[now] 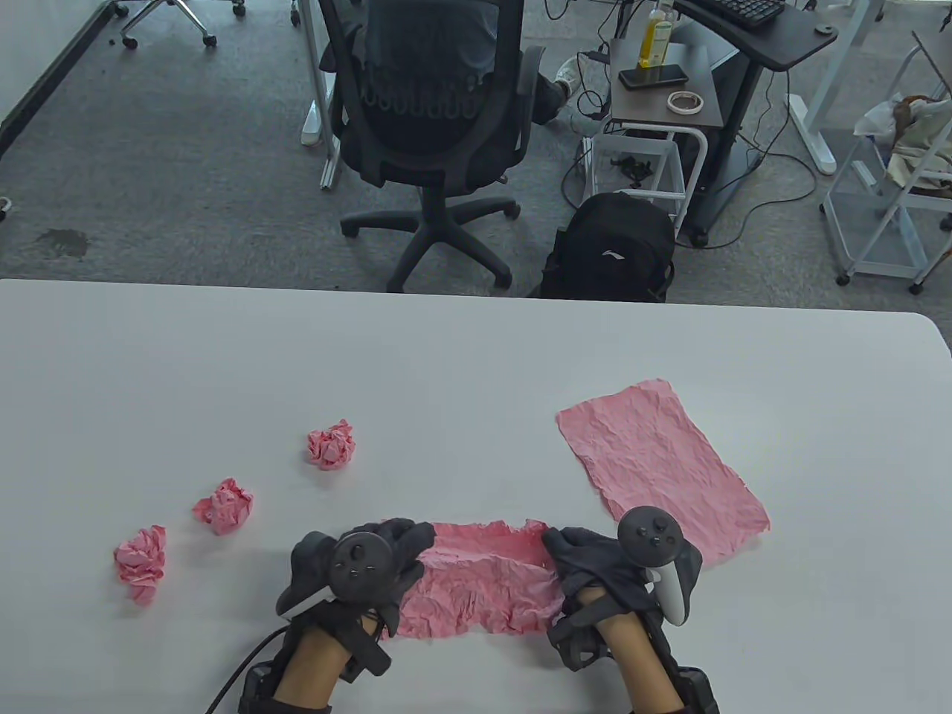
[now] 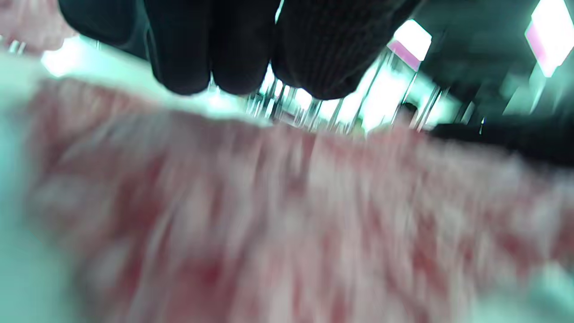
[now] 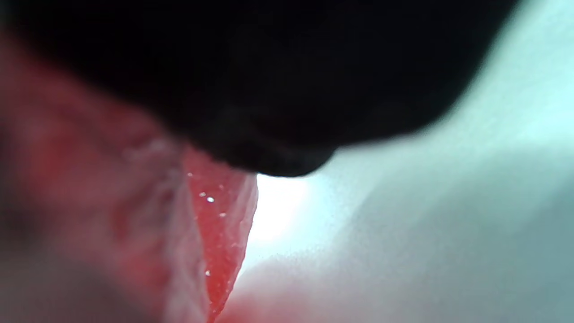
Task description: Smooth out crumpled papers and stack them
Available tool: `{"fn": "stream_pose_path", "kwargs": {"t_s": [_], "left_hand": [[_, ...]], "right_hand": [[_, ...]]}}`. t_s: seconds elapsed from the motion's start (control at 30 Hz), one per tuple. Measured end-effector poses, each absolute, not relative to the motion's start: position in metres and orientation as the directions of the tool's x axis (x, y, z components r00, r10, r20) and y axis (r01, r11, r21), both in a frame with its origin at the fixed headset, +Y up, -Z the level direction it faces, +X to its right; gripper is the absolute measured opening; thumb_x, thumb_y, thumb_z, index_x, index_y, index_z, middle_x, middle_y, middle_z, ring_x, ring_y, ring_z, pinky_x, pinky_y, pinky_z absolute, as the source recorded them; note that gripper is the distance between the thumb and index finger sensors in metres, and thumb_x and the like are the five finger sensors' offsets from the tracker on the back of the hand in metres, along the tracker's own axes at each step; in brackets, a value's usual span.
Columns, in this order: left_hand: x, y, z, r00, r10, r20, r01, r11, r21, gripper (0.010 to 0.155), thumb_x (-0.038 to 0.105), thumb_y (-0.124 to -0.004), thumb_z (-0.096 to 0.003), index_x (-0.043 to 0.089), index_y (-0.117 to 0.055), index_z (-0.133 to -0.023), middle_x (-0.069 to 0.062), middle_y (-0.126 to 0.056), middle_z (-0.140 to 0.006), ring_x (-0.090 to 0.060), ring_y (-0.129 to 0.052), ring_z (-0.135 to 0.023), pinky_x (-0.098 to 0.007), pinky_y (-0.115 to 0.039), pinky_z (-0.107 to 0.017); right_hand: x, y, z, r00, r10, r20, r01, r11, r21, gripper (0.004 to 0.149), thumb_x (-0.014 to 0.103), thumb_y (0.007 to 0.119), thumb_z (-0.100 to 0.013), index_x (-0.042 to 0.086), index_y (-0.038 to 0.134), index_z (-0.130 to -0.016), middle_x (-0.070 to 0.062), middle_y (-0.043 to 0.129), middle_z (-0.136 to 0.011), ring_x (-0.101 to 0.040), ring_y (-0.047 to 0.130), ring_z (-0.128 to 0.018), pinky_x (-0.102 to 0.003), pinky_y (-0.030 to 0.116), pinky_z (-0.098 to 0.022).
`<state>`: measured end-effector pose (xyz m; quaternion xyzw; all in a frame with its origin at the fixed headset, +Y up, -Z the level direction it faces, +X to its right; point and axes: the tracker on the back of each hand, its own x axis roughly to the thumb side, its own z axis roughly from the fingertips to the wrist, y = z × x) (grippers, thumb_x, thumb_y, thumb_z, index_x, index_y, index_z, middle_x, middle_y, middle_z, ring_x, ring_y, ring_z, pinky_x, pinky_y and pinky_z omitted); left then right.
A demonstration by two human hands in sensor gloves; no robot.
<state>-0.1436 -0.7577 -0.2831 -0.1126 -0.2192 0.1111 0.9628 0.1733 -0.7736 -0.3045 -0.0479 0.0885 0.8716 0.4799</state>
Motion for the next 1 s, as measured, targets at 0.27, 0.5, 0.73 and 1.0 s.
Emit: {"fn": "stream_pose_path", "kwargs": {"t_s": [0.27,0.5,0.73,1.0], "left_hand": [[-0.144,-0.779,-0.283,0.898,0.256,0.357,-0.038,0.855,-0.517,0.09,0.054,-0.089,-0.0432,0.027,-0.045,-0.116,-0.006,-0.029,-0.119,-0.039,-0.03,-0.115,-0.069,-0.034,-0.077],[-0.14,-0.784,-0.283,0.906,0.207,0.37,0.021,0.85,-0.527,0.1,0.068,-0.084,-0.0419,0.028,-0.031,-0.117,-0.005,-0.017,-0.119,-0.041,-0.017,-0.114,-0.069,-0.027,-0.077],[-0.135,-0.787,-0.282,0.906,0.193,0.375,0.053,0.83,-0.556,0.107,0.075,-0.081,-0.039,0.028,-0.022,-0.116,-0.007,-0.009,-0.117,-0.041,-0.01,-0.113,-0.069,-0.023,-0.077],[-0.152,-0.786,-0.286,0.882,0.349,0.318,-0.095,0.79,-0.605,0.08,0.048,-0.079,-0.0485,0.031,-0.038,-0.115,0.0,-0.016,-0.117,-0.032,-0.011,-0.115,-0.064,-0.018,-0.077]], "right_hand": [[0.199,-0.769,-0.31,-0.759,0.614,-0.217,-0.631,-0.776,0.014,0.043,0.038,0.084,-0.049,-0.001,0.09,-0.067,-0.004,0.104,-0.027,-0.01,0.096,0.014,-0.021,0.081,0.015],[0.144,-0.721,-0.287,-0.711,0.598,0.369,-0.669,-0.737,-0.096,0.042,0.03,0.084,-0.05,0.01,0.081,-0.087,-0.017,0.096,-0.068,-0.034,0.102,-0.033,-0.043,0.086,-0.021],[0.051,-0.773,-0.279,-0.854,0.271,0.444,-0.104,-0.925,0.365,0.062,0.037,0.069,-0.053,0.027,0.044,-0.109,-0.026,0.034,-0.115,-0.062,0.034,-0.098,-0.072,0.036,-0.066],[0.116,-0.787,-0.312,-0.909,0.401,0.112,-0.323,-0.848,0.42,0.064,0.043,0.069,-0.052,0.024,0.043,-0.107,-0.017,0.022,-0.114,-0.045,0.016,-0.101,-0.061,0.025,-0.069]]}}
